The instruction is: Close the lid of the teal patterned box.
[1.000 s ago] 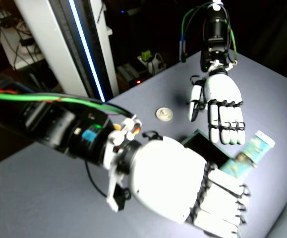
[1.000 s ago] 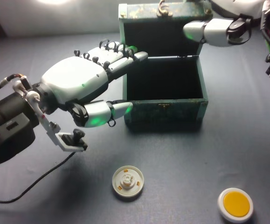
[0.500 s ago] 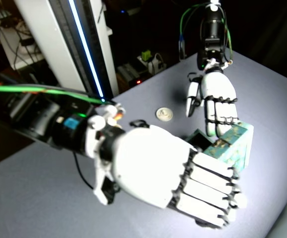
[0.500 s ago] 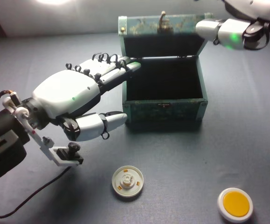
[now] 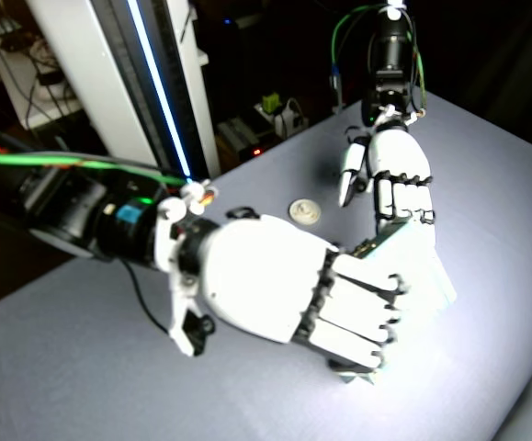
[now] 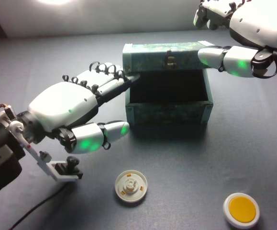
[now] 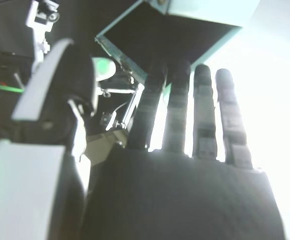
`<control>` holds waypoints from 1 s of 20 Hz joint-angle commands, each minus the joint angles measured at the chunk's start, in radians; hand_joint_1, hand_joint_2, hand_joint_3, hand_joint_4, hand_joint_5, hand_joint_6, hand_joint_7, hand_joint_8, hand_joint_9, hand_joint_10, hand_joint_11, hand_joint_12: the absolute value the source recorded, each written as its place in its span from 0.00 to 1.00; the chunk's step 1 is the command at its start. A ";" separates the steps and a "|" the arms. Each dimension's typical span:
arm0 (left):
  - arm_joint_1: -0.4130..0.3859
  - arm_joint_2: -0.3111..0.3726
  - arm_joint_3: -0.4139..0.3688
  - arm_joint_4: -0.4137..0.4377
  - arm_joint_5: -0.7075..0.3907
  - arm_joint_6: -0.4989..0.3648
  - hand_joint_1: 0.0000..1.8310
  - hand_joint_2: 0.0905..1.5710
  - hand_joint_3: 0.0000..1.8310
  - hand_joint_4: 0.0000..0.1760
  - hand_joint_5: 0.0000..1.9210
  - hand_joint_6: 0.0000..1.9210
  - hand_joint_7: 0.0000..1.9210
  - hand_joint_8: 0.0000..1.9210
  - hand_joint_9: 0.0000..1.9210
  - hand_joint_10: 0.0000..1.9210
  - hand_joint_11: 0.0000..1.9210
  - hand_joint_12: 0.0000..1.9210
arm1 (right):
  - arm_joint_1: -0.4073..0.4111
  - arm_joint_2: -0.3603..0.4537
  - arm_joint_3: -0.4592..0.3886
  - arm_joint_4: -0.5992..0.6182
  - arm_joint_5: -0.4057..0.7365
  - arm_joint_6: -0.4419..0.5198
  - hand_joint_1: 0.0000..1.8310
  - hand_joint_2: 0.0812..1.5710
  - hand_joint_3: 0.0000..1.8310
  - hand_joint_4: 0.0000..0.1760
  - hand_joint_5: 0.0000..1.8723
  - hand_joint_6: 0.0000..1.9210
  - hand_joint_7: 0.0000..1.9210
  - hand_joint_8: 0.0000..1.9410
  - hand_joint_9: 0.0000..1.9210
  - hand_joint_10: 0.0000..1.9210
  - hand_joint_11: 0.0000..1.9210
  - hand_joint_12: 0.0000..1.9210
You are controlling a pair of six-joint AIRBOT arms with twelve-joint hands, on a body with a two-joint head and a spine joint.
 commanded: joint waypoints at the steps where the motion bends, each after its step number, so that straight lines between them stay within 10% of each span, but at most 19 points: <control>1: 0.004 0.004 -0.003 -0.014 -0.139 -0.007 0.06 0.90 0.00 0.20 0.00 0.00 0.00 0.00 0.00 0.00 0.00 0.00 | -0.001 0.014 -0.009 -0.013 0.146 0.001 0.08 0.88 0.00 0.00 0.02 0.55 0.17 0.69 0.16 0.90 0.23 1.00; 3: 0.017 0.004 -0.008 -0.016 -0.139 -0.012 0.06 0.92 0.01 0.02 0.00 0.00 0.00 0.00 0.00 0.00 0.00 0.00 | -0.017 0.022 -0.022 -0.016 0.161 0.007 0.07 0.88 0.00 0.00 0.01 0.48 0.15 0.49 0.12 0.72 0.13 1.00; 7: 0.038 0.003 -0.014 -0.017 -0.132 -0.024 0.04 0.91 0.00 0.00 0.01 0.00 0.00 0.00 0.00 0.00 0.00 0.00 | -0.060 0.030 -0.037 -0.034 0.183 0.058 0.05 0.89 0.00 0.00 0.02 0.43 0.22 0.49 0.19 0.74 0.19 1.00; 9: 0.045 0.002 -0.017 -0.016 -0.128 -0.028 0.06 0.93 0.00 0.41 0.01 0.00 0.00 0.00 0.00 0.00 0.01 0.01 | -0.084 0.034 -0.047 -0.036 0.194 0.073 0.08 0.88 0.00 0.00 0.01 0.46 0.16 0.48 0.13 0.70 0.09 1.00; 15: 0.073 0.003 -0.032 -0.016 -0.131 -0.038 0.10 0.91 0.00 0.50 0.02 0.00 0.00 0.00 0.00 0.00 0.00 0.47 | -0.146 0.049 -0.071 -0.043 0.232 0.132 0.03 0.91 0.00 0.00 0.00 0.49 0.17 0.39 0.14 0.64 0.10 0.98; 17: 0.087 0.009 -0.042 -0.015 -0.134 -0.041 0.10 0.91 0.00 0.45 0.02 0.00 0.00 0.00 0.00 0.00 0.00 0.45 | -0.155 0.063 -0.084 -0.048 0.248 0.138 0.02 0.90 0.00 0.00 0.00 0.47 0.15 0.36 0.11 0.61 0.07 0.97; 19: 0.106 0.028 -0.060 -0.015 -0.146 -0.041 0.08 0.92 0.00 0.12 0.06 0.02 0.03 0.01 0.02 0.01 0.00 0.34 | -0.169 0.083 -0.105 -0.057 0.270 0.142 0.00 0.90 0.00 0.00 0.00 0.47 0.15 0.34 0.11 0.59 0.06 0.96; 20: 0.116 0.037 -0.070 -0.016 -0.158 -0.041 0.16 0.90 0.00 0.00 0.17 0.04 0.20 0.05 0.13 0.33 0.00 0.78 | -0.176 0.091 -0.113 -0.061 0.282 0.146 0.00 0.89 0.00 0.00 0.00 0.47 0.13 0.34 0.08 0.60 0.03 0.98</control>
